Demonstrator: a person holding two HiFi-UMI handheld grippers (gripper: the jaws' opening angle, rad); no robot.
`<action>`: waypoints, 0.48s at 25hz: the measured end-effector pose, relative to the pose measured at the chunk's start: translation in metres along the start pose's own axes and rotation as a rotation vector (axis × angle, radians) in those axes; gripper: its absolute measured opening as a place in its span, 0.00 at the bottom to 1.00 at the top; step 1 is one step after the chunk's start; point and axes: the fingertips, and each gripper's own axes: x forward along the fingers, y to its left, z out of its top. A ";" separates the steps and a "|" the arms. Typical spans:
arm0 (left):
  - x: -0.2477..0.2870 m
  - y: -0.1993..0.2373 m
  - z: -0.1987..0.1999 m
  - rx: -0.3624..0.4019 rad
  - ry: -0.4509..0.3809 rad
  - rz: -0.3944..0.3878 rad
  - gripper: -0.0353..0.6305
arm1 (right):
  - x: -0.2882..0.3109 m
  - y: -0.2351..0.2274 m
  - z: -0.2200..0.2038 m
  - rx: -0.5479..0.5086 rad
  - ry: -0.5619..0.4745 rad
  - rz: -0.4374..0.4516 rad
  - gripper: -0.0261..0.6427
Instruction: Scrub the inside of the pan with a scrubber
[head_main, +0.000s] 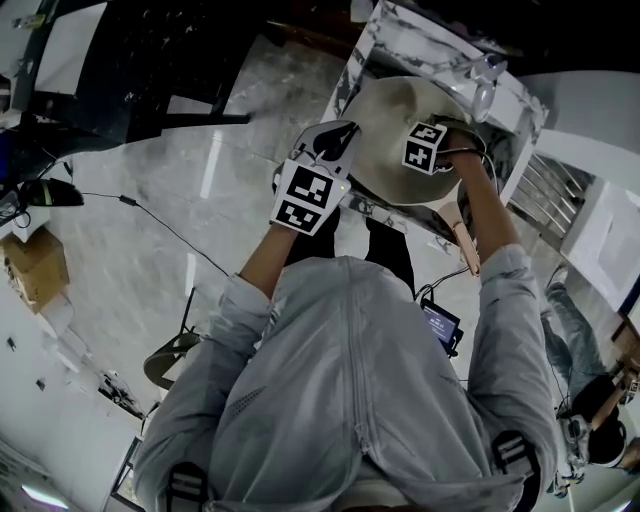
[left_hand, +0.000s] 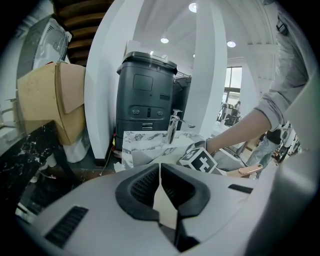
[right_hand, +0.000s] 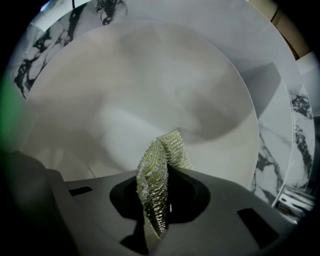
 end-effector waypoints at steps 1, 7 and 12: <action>-0.002 0.003 -0.001 0.000 0.000 0.005 0.10 | 0.002 -0.003 0.003 0.008 -0.003 -0.012 0.16; -0.015 0.018 -0.010 -0.008 0.009 0.029 0.10 | 0.005 -0.023 0.027 0.079 -0.027 -0.078 0.16; -0.022 0.031 -0.021 -0.012 0.017 0.046 0.10 | 0.007 -0.036 0.051 0.135 -0.068 -0.138 0.16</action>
